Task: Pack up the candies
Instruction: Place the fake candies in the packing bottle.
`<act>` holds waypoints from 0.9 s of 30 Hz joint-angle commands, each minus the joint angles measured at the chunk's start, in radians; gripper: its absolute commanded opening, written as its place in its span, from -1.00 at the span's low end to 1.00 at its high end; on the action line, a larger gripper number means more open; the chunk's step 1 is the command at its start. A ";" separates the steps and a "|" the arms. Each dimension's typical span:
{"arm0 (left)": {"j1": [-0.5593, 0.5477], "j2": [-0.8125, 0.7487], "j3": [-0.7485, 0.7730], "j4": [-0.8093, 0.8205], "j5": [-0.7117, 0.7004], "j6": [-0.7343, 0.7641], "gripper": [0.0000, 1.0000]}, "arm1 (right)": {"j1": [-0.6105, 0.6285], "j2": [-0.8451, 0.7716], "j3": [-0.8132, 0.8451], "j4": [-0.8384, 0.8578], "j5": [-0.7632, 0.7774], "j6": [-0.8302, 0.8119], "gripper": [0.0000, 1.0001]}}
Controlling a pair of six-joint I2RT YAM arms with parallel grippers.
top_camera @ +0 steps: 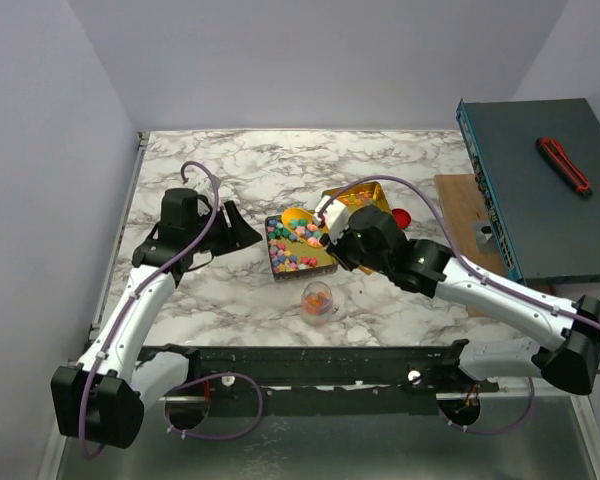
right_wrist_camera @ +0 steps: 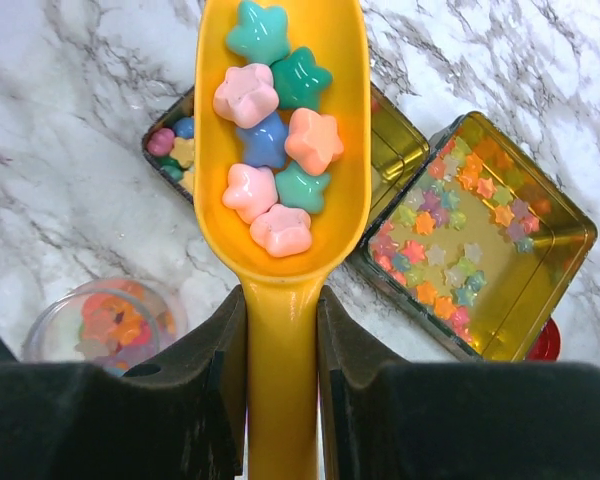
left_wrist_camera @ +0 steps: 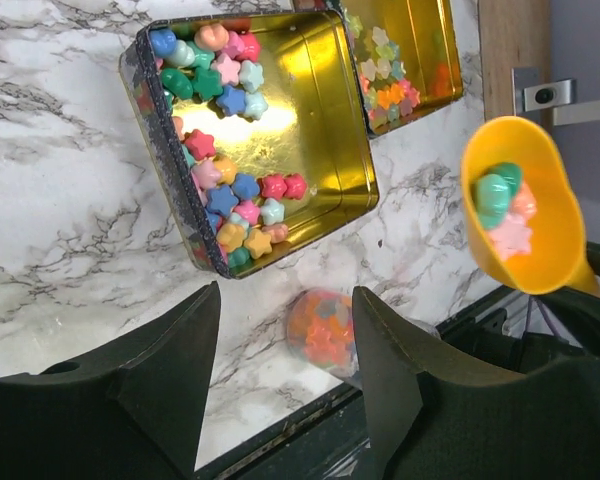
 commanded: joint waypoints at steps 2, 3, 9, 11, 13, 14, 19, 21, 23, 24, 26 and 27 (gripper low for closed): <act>0.006 -0.078 -0.050 -0.033 0.039 0.078 0.16 | 0.066 -0.082 0.085 -0.191 0.101 0.088 -0.99; 0.005 -0.092 -0.059 -0.036 0.041 0.086 0.16 | 0.090 -0.090 0.097 -0.220 0.120 0.107 -0.99; 0.005 -0.172 -0.110 -0.045 0.049 0.137 0.17 | 0.230 -0.094 0.186 -0.394 0.224 0.246 -0.99; 0.005 -0.200 -0.129 -0.044 0.039 0.145 0.18 | 0.269 -0.084 0.217 -0.461 0.244 0.296 -0.99; 0.005 -0.228 -0.141 -0.050 0.035 0.154 0.19 | 0.299 -0.087 0.242 -0.513 0.252 0.342 -0.99; 0.005 -0.239 -0.145 -0.052 0.030 0.155 0.20 | 0.313 -0.089 0.253 -0.537 0.252 0.366 -0.99; 0.002 -0.270 -0.149 -0.055 0.018 0.152 0.20 | 0.339 -0.097 0.307 -0.668 0.203 0.467 -0.99; 0.002 -0.275 -0.145 -0.056 0.006 0.153 0.20 | 0.346 -0.100 0.308 -0.707 0.188 0.509 -0.99; 0.002 -0.284 -0.145 -0.056 -0.008 0.151 0.20 | 0.353 -0.101 0.307 -0.743 0.174 0.547 -0.99; 0.002 -0.289 -0.145 -0.056 -0.011 0.150 0.20 | 0.358 -0.102 0.307 -0.756 0.164 0.560 -0.99; 0.002 -0.294 -0.145 -0.055 -0.014 0.150 0.21 | 0.371 -0.102 0.303 -0.776 0.147 0.589 -0.99; 0.002 -0.297 -0.145 -0.055 -0.014 0.150 0.20 | 0.381 -0.100 0.304 -0.785 0.137 0.604 -0.99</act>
